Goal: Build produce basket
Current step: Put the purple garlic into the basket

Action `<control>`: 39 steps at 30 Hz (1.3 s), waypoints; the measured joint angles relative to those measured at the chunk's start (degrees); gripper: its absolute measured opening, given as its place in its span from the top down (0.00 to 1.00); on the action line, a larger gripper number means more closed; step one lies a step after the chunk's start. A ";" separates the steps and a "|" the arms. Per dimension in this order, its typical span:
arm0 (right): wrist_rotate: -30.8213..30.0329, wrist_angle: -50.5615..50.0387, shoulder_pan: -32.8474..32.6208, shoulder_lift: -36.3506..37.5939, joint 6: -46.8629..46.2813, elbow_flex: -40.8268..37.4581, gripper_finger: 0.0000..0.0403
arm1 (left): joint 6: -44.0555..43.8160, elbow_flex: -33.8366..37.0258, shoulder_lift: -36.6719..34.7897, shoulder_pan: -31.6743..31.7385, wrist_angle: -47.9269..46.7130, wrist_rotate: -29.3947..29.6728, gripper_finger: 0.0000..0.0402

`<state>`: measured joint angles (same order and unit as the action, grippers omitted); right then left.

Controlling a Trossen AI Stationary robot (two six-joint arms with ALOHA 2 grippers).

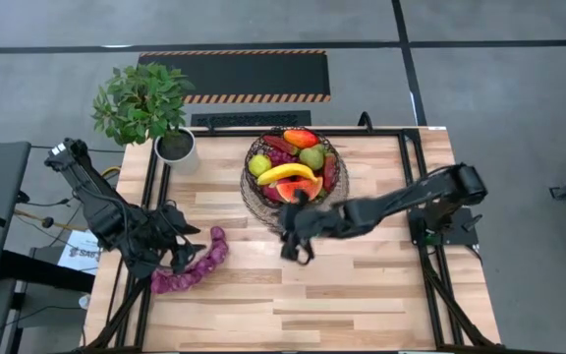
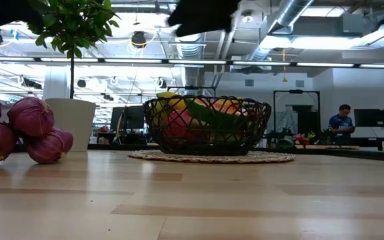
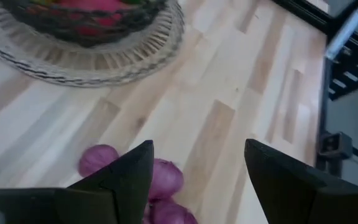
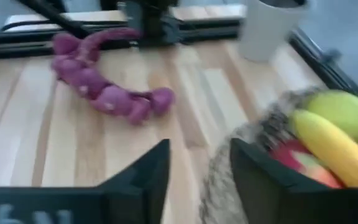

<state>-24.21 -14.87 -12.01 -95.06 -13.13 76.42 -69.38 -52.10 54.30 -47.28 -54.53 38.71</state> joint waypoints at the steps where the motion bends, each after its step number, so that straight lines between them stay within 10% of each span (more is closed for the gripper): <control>1: 0.11 2.69 -0.66 -1.69 1.67 0.00 0.52 | -0.71 0.00 -0.21 0.04 -1.06 0.78 0.41; 12: 6.07 24.03 -0.82 -24.05 18.07 11.98 0.34 | -8.68 0.00 -3.87 1.04 -12.78 0.07 0.41; 26: 14.63 12.20 0.35 -46.79 24.18 43.08 0.34 | -8.90 0.00 -4.32 1.04 -12.81 -0.87 0.41; 39: 16.85 -3.28 1.30 -50.58 23.72 48.98 0.34 | -8.90 0.00 -4.32 1.04 -12.49 -0.97 0.41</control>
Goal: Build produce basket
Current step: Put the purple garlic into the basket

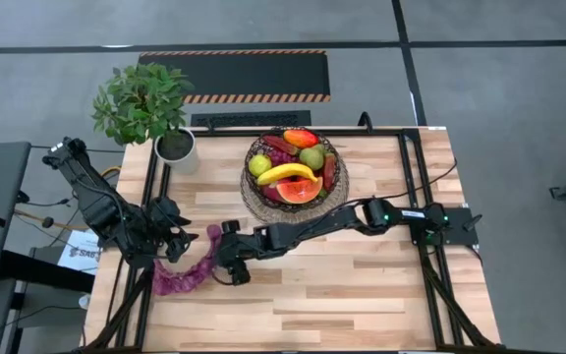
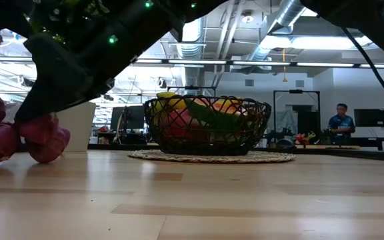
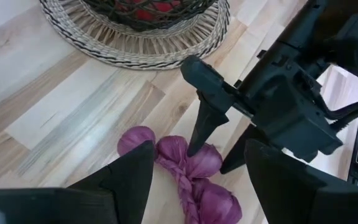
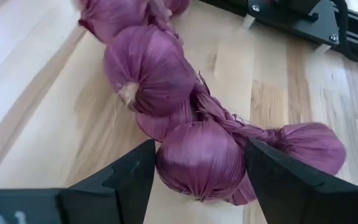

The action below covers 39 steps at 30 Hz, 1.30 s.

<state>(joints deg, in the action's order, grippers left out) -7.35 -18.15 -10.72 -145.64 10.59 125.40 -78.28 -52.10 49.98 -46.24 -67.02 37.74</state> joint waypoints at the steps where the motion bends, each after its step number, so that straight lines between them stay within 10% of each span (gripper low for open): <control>1: 0.00 -0.19 0.00 0.00 0.00 0.00 0.34 | 0.00 0.00 0.00 0.00 0.02 0.02 0.41; 20: -3.28 -5.71 -1.97 0.67 -5.70 0.00 0.57 | 0.00 0.00 0.00 -0.02 0.08 -0.08 0.41; 39: -6.64 -25.55 -11.08 13.73 -15.25 -0.02 0.55 | 0.13 -0.02 0.80 -0.09 1.01 0.17 0.41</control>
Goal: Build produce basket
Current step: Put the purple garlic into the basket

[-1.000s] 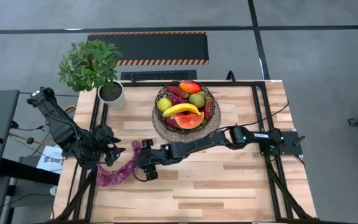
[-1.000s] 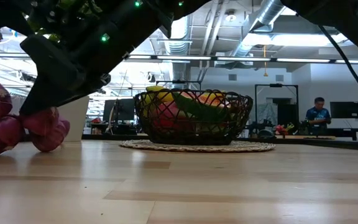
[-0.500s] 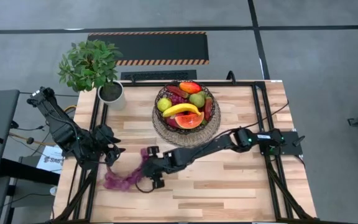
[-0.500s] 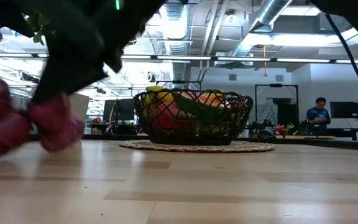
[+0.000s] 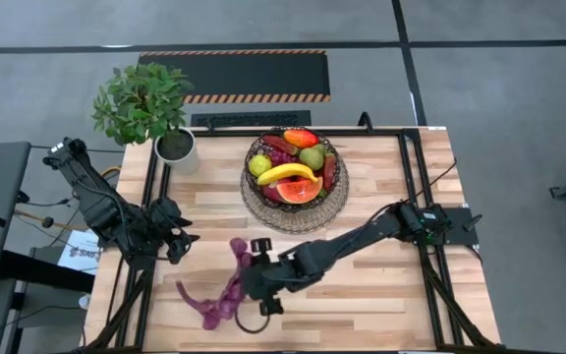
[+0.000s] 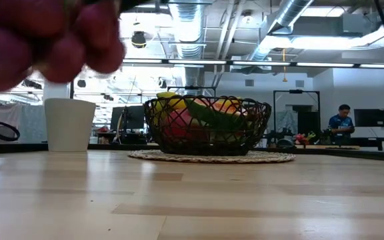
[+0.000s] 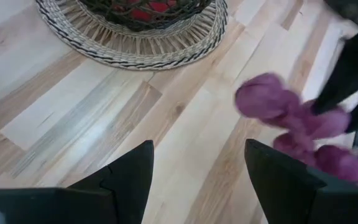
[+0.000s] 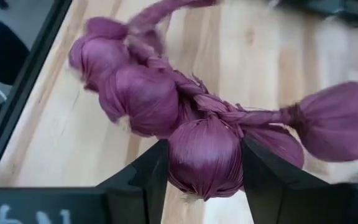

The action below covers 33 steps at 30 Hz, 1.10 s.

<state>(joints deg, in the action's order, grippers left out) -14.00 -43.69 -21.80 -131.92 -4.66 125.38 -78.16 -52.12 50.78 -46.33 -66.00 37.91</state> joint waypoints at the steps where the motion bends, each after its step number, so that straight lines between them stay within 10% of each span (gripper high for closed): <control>1: -1.14 -0.68 -0.49 0.86 -0.03 0.00 0.55 | 0.01 0.00 0.01 0.00 -0.01 0.09 0.41; 33: -14.99 -0.95 -14.21 12.42 -1.73 0.00 0.53 | 0.97 0.00 -0.01 0.00 -0.04 3.11 0.41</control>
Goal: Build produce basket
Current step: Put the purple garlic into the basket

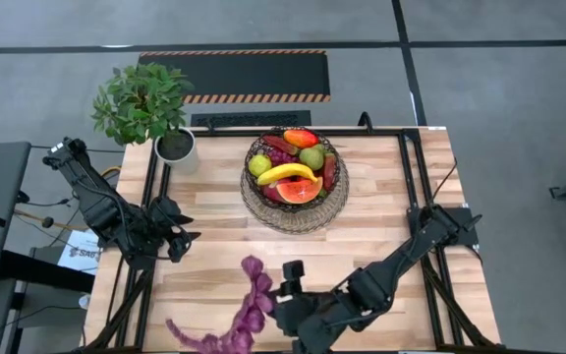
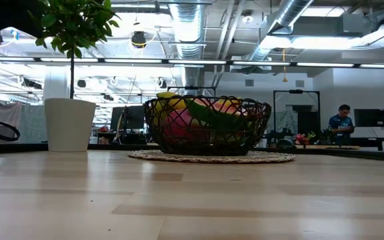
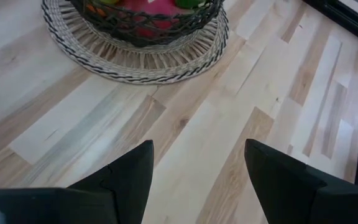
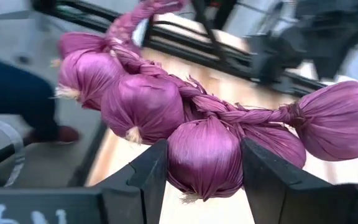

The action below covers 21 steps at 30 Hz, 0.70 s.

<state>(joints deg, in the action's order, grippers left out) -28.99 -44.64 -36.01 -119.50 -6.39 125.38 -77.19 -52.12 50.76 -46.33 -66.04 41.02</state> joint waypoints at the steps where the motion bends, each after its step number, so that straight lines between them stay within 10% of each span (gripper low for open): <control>1: -2.01 -0.40 -0.25 0.00 -0.56 0.00 0.53 | 0.00 0.00 0.00 0.00 0.00 0.15 0.41; 21: -26.93 -28.27 3.86 9.78 -26.66 0.02 0.53 | 0.44 0.02 0.00 0.02 -0.02 0.30 0.41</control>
<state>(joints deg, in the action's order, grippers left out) -55.92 -72.91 -32.15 -109.73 -33.05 125.40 -76.75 -52.10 50.76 -46.30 -66.06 41.32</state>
